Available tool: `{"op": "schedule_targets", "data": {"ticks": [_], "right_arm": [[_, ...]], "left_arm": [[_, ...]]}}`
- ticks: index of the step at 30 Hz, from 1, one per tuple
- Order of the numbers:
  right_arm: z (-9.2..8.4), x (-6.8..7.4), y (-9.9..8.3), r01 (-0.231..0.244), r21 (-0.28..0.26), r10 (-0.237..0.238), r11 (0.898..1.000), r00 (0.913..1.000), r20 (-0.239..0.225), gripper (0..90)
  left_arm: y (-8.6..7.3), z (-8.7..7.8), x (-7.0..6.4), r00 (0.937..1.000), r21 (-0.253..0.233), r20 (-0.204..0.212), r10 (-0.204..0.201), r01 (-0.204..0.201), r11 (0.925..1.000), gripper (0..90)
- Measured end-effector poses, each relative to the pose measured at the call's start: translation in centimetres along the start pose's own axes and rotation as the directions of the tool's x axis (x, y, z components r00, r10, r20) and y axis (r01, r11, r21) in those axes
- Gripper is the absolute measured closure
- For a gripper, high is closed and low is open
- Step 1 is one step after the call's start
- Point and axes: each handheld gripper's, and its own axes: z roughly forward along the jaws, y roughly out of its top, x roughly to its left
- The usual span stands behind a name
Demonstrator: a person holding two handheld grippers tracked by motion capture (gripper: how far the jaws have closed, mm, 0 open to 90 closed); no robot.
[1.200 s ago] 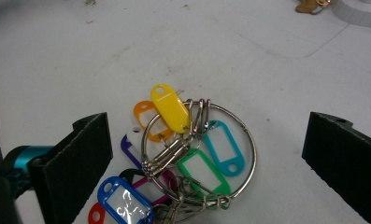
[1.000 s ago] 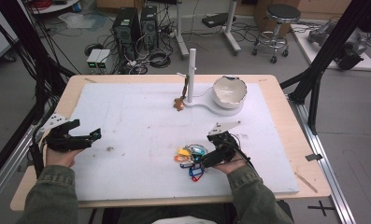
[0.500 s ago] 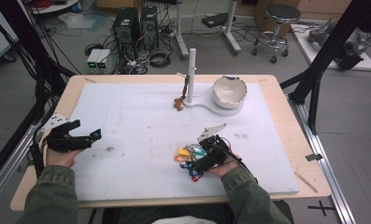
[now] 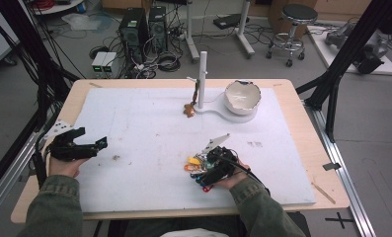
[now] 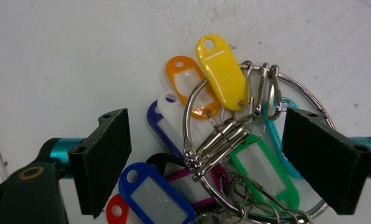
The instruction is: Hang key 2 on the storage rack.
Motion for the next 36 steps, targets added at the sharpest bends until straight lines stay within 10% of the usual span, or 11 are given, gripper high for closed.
{"op": "schedule_targets", "data": {"ticks": [15,26,36], "right_arm": [[0.10,0.86,0.27,0.073,0.062,-0.076,0.995,0.9958,0.052,36.2],[0.06,0.76,0.40,0.090,0.094,-0.095,0.991,0.9942,0.050,67.4],[-0.04,0.74,0.81,0.089,0.122,-0.098,0.989,0.9924,0.074,73.4]], "left_arm": [[-0.01,-0.02,0.07,1.0000,0.001,-0.004,-0.001,0.001,1.0000,1.7],[0.00,-0.06,0.09,1.0000,-0.002,-0.005,-0.002,0.002,1.0000,1.7],[0.02,-0.12,0.07,1.0000,-0.006,-0.005,0.001,-0.001,1.0000,1.7]]}}
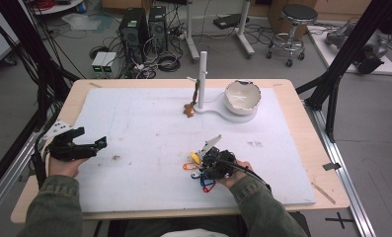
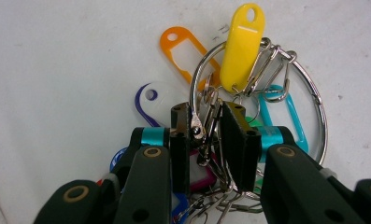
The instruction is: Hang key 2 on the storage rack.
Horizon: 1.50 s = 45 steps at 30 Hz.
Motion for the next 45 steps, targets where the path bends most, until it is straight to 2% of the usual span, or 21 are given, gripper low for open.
{"op": "schedule_targets", "data": {"ticks": [3,4,5,7,11,15,16,17,20,23,29,30,31,32,33,34,38,39,40,45], "right_arm": [[0.0,0.0,0.0,-0.011,-0.006,0.011,1.000,0.9999,0.009,75.9],[-0.1,-0.1,0.0,-0.011,-0.018,0.011,1.000,0.9995,0.030,80.2],[-0.2,-0.2,0.0,-0.013,-0.021,0.014,1.000,0.9993,0.033,80.9],[-0.2,-0.5,-0.2,-0.024,-0.029,0.024,0.999,0.9995,0.018,81.1],[-0.3,-0.4,-0.3,-0.018,-0.036,0.019,0.999,0.9993,0.031,81.3],[-0.6,-0.7,-0.4,-0.037,-0.062,0.038,0.997,0.9990,0.024,81.5],[-1.0,-0.9,-0.4,-0.058,-0.093,0.059,0.994,0.9982,0.011,81.7],[-1.0,-0.9,-0.4,-0.058,-0.093,0.059,0.994,0.9982,0.011,81.7],[-1.8,-1.3,-0.6,-0.102,-0.134,0.099,0.986,0.9948,-0.024,81.9],[-2.2,-1.7,-0.7,-0.121,-0.155,0.113,0.980,0.9919,-0.057,82.0],[-2.7,-2.2,-0.9,-0.148,-0.177,0.134,0.973,0.9871,-0.088,82.4],[-3.1,-2.6,-1.0,-0.165,-0.196,0.149,0.967,0.9841,-0.097,82.5],[-3.1,-2.6,-1.0,-0.165,-0.196,0.149,0.967,0.9841,-0.097,82.5],[-3.4,-3.1,-1.0,-0.188,-0.220,0.166,0.957,0.9795,-0.113,82.6],[-3.4,-3.1,-1.0,-0.188,-0.220,0.166,0.957,0.9795,-0.113,82.6],[-4.0,-3.5,-1.0,-0.213,-0.233,0.184,0.949,0.9727,-0.141,82.6],[-5.0,-4.3,-0.7,-0.241,-0.257,0.201,0.936,0.9643,-0.173,82.6],[-5.0,-4.3,-0.7,-0.241,-0.257,0.201,0.936,0.9643,-0.173,82.6],[-5.5,-4.6,-0.4,-0.252,-0.267,0.206,0.930,0.9602,-0.188,82.6],[-6.3,-5.0,0.0,-0.260,-0.274,0.210,0.926,0.9575,-0.197,82.6]], "left_arm": [[0.0,0.0,0.0,1.0000,0.002,-0.001,0.002,-0.002,1.0000,1.7],[0.0,0.0,0.0,1.0000,0.000,0.000,0.001,-0.001,1.0000,1.7],[0.0,0.0,0.0,1.0000,0.000,0.000,0.001,-0.001,1.0000,1.7],[0.0,0.0,0.0,1.0000,-0.002,-0.001,-0.001,0.001,1.0000,1.7],[0.0,0.0,0.1,1.0000,-0.002,-0.003,0.001,-0.001,1.0000,1.7],[0.0,0.0,0.1,1.0000,-0.004,-0.002,0.001,-0.001,1.0000,1.7],[0.0,0.0,0.1,1.0000,-0.006,-0.003,-0.004,0.004,1.0000,1.7],[0.0,0.0,0.1,1.0000,-0.006,-0.003,-0.004,0.004,1.0000,1.7],[0.0,0.0,0.1,1.0000,-0.006,-0.004,-0.001,0.001,1.0000,1.7],[0.0,0.0,0.1,1.0000,-0.005,-0.004,-0.001,0.001,1.0000,1.7],[0.0,-0.1,0.2,1.0000,-0.009,-0.005,-0.004,0.004,1.0000,1.7],[0.0,-0.1,0.2,1.0000,-0.012,-0.007,-0.006,0.006,0.9999,1.7],[0.0,-0.1,0.2,1.0000,-0.012,-0.007,-0.006,0.006,0.9999,1.7],[0.1,-0.1,0.2,1.0000,-0.013,-0.007,-0.007,0.007,0.9999,1.7],[0.1,-0.1,0.2,1.0000,-0.013,-0.007,-0.007,0.007,0.9999,1.7],[0.1,-0.1,0.2,0.9999,-0.013,-0.007,-0.008,0.008,0.9999,1.7],[0.1,-0.1,0.3,0.9999,-0.016,-0.008,-0.010,0.010,0.9998,1.7],[0.1,-0.1,0.3,0.9999,-0.016,-0.008,-0.010,0.010,0.9998,1.7],[0.1,-0.1,0.4,0.9999,-0.016,-0.007,-0.010,0.010,0.9998,1.7],[0.1,-0.1,0.4,0.9999,-0.020,-0.006,-0.012,0.012,0.9997,1.8]]}}
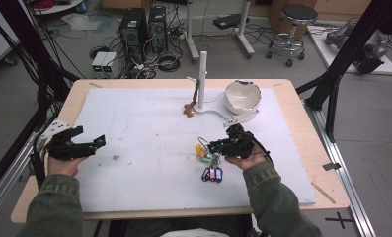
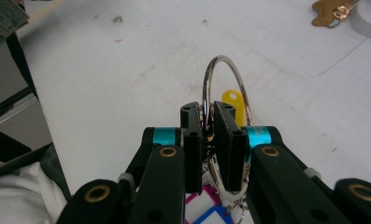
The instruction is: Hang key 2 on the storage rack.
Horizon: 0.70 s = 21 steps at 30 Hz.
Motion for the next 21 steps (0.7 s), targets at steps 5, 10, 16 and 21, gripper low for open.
{"op": "schedule_targets", "data": {"ticks": [5,10,16,21], "right_arm": [[-0.8,-0.4,0.9,-0.015,-0.022,0.015,1.000,0.9999,-0.001,82.6],[-1.6,-0.5,1.7,-0.032,-0.046,0.031,0.998,0.9993,-0.021,82.6],[-2.3,-0.8,2.5,-0.075,-0.069,0.072,0.995,0.9967,-0.036,82.6],[-3.2,-1.0,3.7,-0.089,-0.092,0.085,0.992,0.9953,-0.045,82.6]], "left_arm": [[0.0,0.0,0.0,1.0000,-0.003,-0.001,-0.002,0.002,1.0000,1.8],[0.0,0.0,0.0,1.0000,-0.002,0.001,-0.003,0.003,1.0000,1.7],[0.0,0.0,0.0,1.0000,-0.005,0.000,-0.006,0.006,1.0000,1.7],[0.0,0.0,0.1,1.0000,-0.006,0.001,-0.006,0.006,1.0000,1.7]]}}
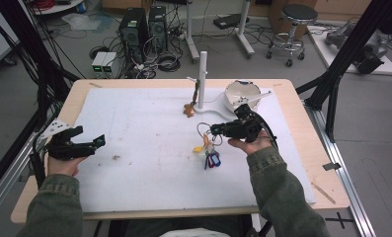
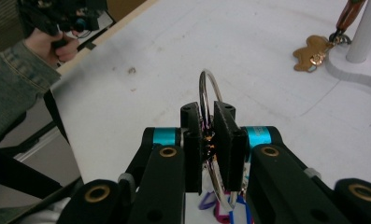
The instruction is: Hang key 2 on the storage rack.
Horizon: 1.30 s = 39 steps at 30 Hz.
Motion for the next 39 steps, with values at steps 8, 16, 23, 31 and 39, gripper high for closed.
{"op": "schedule_targets", "data": {"ticks": [8,16,23,31,39], "right_arm": [[-0.8,0.2,2.0,0.009,-0.030,-0.009,1.000,0.9999,-0.009,82.5],[-1.4,0.3,3.6,0.014,-0.039,-0.014,0.999,0.9999,-0.006,82.5],[-1.8,0.1,4.6,0.016,-0.052,-0.016,0.999,0.9999,-0.001,82.5],[-1.7,-0.5,6.2,0.014,-0.053,-0.013,0.998,0.9999,0.011,82.5],[-1.7,-1.3,7.5,0.008,-0.050,-0.007,0.999,0.9996,0.026,82.5]], "left_arm": [[0.0,0.0,0.1,1.0000,0.000,0.002,-0.003,0.003,1.0000,1.7],[0.0,0.0,0.0,1.0000,-0.002,0.002,-0.006,0.006,1.0000,1.7],[0.0,0.0,0.1,1.0000,0.001,0.005,-0.003,0.003,1.0000,1.8],[0.0,0.0,0.1,1.0000,-0.002,0.004,-0.007,0.007,1.0000,1.7],[-0.1,0.1,0.0,0.9999,0.005,0.010,-0.002,0.002,1.0000,1.7]]}}
